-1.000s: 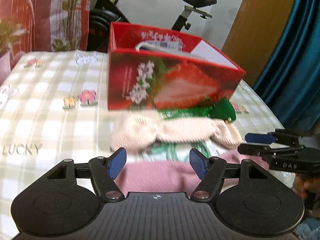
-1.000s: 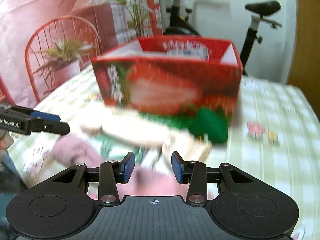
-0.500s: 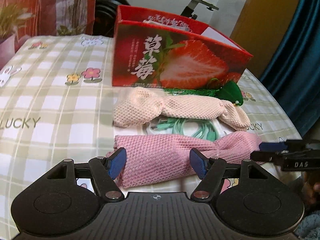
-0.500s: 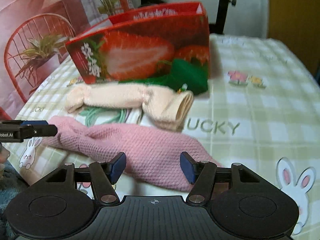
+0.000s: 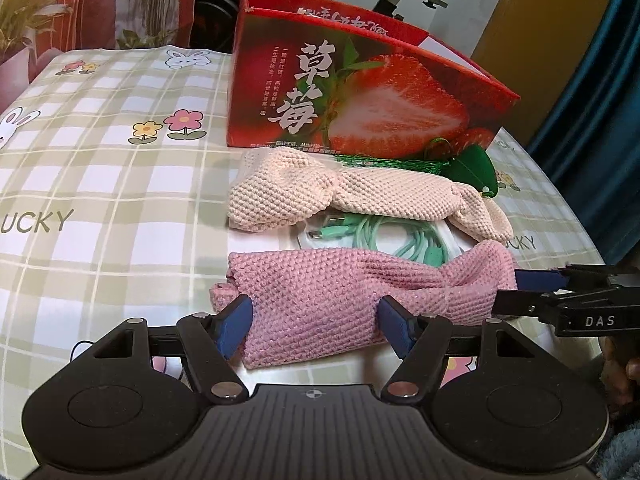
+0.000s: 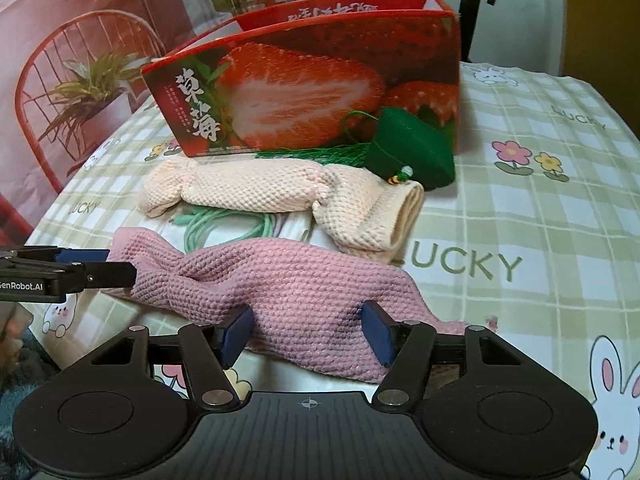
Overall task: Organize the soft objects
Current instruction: 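Move both grippers back down to the pink knit towel, then close both grippers on the pink knit towel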
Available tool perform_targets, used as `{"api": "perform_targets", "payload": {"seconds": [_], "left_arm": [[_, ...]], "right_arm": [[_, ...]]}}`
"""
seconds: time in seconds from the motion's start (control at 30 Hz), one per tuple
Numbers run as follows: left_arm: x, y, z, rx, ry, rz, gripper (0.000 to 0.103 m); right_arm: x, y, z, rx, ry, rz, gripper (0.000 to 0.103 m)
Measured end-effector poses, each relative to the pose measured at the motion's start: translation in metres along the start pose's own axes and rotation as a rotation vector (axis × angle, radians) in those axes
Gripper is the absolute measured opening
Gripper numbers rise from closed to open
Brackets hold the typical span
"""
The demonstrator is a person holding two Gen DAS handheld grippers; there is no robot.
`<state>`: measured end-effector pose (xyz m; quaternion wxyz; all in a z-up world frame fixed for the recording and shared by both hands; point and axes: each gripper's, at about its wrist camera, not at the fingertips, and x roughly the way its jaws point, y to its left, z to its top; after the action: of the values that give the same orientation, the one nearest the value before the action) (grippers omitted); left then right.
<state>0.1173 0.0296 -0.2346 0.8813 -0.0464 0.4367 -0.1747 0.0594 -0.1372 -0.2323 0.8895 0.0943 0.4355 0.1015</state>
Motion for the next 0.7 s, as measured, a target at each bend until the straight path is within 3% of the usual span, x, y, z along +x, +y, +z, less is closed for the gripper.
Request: {"api": "perform_targets", "payload": {"seconds": [0.2, 0.37, 0.5, 0.63, 0.7], "left_arm": [[0.001, 0.002, 0.0, -0.023, -0.006, -0.018, 0.071], [0.001, 0.003, 0.0, -0.042, -0.01, -0.029, 0.071], [0.001, 0.006, 0.0, -0.066, -0.019, -0.037, 0.068], [-0.001, 0.011, 0.0, -0.094, -0.035, -0.051, 0.043], [-0.004, 0.011, 0.001, -0.1, -0.054, -0.074, 0.037]], "right_arm": [[0.008, 0.005, 0.011, -0.001, 0.03, 0.043, 0.037], [0.016, 0.009, 0.019, 0.006, 0.043, 0.092, 0.031], [0.016, 0.016, 0.011, -0.028, -0.011, 0.09, 0.029], [0.007, 0.015, -0.008, -0.016, -0.088, 0.109, 0.026], [-0.001, 0.014, -0.009, -0.022, -0.12, 0.125, 0.025]]}}
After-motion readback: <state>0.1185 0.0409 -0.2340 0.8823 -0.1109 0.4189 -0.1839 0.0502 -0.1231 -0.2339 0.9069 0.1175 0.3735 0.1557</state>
